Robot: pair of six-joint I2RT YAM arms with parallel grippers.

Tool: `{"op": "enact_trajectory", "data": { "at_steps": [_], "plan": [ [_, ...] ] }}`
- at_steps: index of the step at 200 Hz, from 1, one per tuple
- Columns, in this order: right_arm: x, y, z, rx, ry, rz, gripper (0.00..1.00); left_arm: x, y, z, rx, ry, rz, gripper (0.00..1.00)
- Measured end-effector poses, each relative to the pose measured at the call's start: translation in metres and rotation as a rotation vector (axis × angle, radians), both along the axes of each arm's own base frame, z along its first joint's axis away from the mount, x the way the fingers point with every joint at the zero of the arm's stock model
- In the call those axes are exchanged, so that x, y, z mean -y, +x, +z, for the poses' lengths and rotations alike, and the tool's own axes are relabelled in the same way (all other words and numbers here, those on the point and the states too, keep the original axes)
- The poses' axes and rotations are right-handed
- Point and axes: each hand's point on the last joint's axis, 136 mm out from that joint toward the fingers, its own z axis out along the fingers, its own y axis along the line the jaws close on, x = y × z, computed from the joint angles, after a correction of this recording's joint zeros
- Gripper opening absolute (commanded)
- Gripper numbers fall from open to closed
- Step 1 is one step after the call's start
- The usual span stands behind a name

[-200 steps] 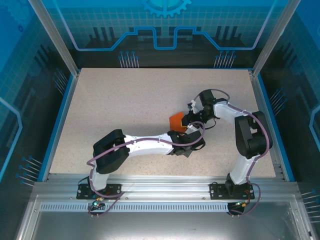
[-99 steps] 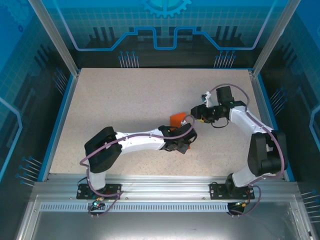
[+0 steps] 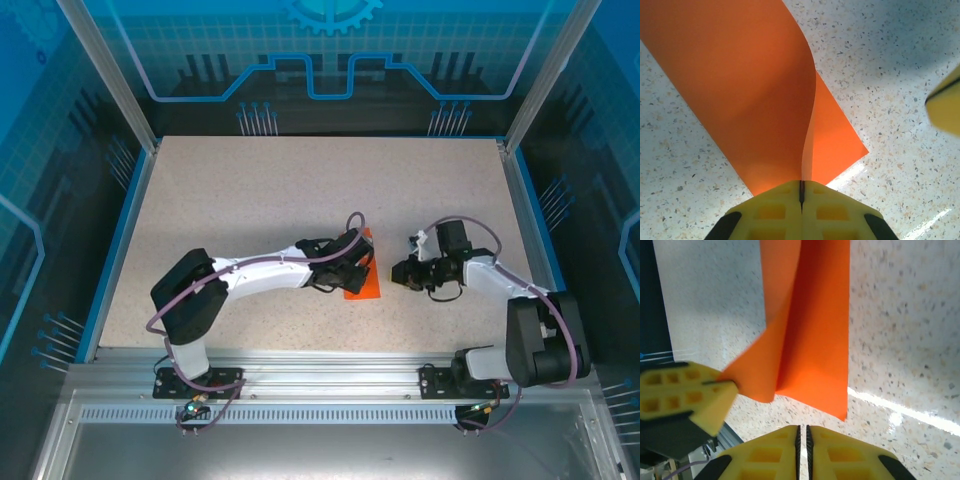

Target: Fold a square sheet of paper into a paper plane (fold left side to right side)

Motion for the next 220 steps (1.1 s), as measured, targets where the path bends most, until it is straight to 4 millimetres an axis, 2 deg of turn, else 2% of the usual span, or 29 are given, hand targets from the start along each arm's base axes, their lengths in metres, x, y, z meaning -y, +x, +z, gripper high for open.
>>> {"op": "enact_trajectory", "data": {
  "at_steps": [27,71,135,220],
  "plan": [
    [-0.013,-0.014,-0.015,-0.033,-0.008,0.045,0.11,-0.004,0.003,-0.001,-0.004,0.003,0.003,0.03],
    [-0.03,-0.02,-0.034,-0.061,-0.05,0.1,0.11,-0.014,0.005,-0.004,-0.014,0.035,-0.003,0.04],
    [-0.028,-0.014,-0.053,-0.087,-0.137,0.096,0.11,-0.027,0.011,-0.009,-0.014,0.089,-0.022,0.06],
    [-0.025,-0.011,-0.054,-0.081,-0.178,0.097,0.11,-0.025,0.027,-0.013,0.004,0.12,-0.038,0.07]
  ]
}}
